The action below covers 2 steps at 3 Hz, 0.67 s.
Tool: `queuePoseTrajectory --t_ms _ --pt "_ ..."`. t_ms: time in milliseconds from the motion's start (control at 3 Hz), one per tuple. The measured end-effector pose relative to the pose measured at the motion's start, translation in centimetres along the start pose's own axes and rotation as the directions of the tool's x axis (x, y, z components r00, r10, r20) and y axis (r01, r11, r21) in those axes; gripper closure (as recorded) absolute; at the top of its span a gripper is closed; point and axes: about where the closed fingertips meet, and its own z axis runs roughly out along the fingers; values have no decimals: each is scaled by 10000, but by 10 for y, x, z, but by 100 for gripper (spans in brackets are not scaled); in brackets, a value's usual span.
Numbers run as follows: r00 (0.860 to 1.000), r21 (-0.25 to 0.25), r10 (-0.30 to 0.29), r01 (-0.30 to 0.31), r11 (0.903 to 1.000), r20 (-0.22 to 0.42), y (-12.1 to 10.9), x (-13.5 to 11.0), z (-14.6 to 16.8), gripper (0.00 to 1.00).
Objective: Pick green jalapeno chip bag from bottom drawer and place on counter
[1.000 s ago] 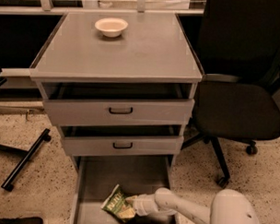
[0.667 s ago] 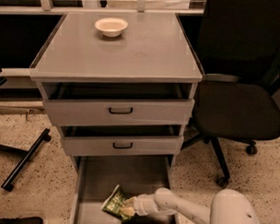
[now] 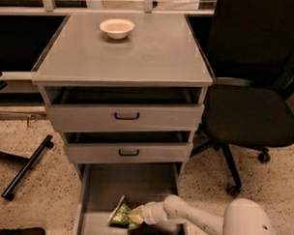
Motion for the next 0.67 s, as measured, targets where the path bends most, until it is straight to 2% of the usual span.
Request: queuePoseTrajectory --t_ms 333,667 --pt "9990 -317 132 -119 9994 423 4 -46 -49 100" --pt "9920 -235 -486 517 9984 1163 -2 -136 -138 100"
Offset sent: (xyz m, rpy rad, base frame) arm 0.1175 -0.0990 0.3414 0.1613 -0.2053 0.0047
